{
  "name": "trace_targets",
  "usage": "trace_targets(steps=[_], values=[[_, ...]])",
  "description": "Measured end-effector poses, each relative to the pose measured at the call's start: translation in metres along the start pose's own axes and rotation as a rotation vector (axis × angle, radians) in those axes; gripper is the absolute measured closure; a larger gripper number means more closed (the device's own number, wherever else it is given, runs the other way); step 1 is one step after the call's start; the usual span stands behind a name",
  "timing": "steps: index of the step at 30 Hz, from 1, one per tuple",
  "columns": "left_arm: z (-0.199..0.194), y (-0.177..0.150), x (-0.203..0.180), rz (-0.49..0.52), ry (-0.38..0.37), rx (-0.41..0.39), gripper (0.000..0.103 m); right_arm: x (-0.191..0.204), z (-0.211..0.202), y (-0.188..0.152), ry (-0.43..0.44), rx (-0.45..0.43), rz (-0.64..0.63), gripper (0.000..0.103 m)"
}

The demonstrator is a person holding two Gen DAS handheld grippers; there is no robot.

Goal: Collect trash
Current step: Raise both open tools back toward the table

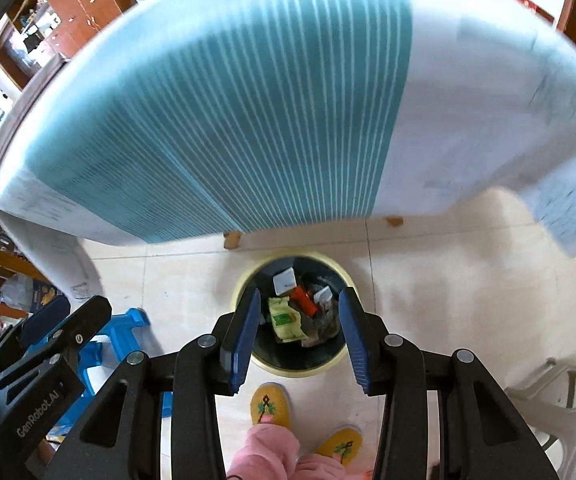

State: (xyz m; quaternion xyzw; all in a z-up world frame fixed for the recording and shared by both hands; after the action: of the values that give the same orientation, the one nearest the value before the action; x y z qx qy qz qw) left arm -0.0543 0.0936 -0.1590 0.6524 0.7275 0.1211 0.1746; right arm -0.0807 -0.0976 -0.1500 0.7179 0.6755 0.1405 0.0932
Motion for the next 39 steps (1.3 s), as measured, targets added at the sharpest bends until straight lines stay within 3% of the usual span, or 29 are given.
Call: trace_targets(steps=[10, 19, 24, 34, 39], values=[[-0.108, 0.047, -0.002, 0.002, -0.029, -0.074, 0.044, 0.017, -0.116, 0.038, -0.003, -0.074, -0.044, 0.062], [-0.195, 0.097, -0.005, 0.041, -0.068, -0.146, 0.044, 0.032, -0.214, 0.075, -0.022, -0.192, -0.061, 0.062], [-0.235, 0.133, -0.015, 0.08, -0.097, -0.211, 0.044, 0.037, -0.245, 0.096, -0.045, -0.257, -0.057, 0.061], [-0.259, 0.195, -0.027, 0.192, -0.129, -0.29, 0.044, 0.04, -0.287, 0.142, -0.115, -0.355, -0.004, 0.058], [-0.246, 0.214, -0.033, 0.241, -0.127, -0.27, 0.044, 0.039, -0.287, 0.163, -0.135, -0.375, 0.024, 0.054]])
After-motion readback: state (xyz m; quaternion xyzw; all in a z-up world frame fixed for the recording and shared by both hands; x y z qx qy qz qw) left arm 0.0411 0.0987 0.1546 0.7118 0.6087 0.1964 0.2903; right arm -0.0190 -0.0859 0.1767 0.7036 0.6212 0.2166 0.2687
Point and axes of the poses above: each gripper's, at about its wrist camera, not at the fingertips, and z roughly the way its jaws point, x to its left, y to its top, the point moved 2 cm from there along z, roughly the way its jaws point, and after that the axes turned 1 degree about -y, right-handed, at the moved point
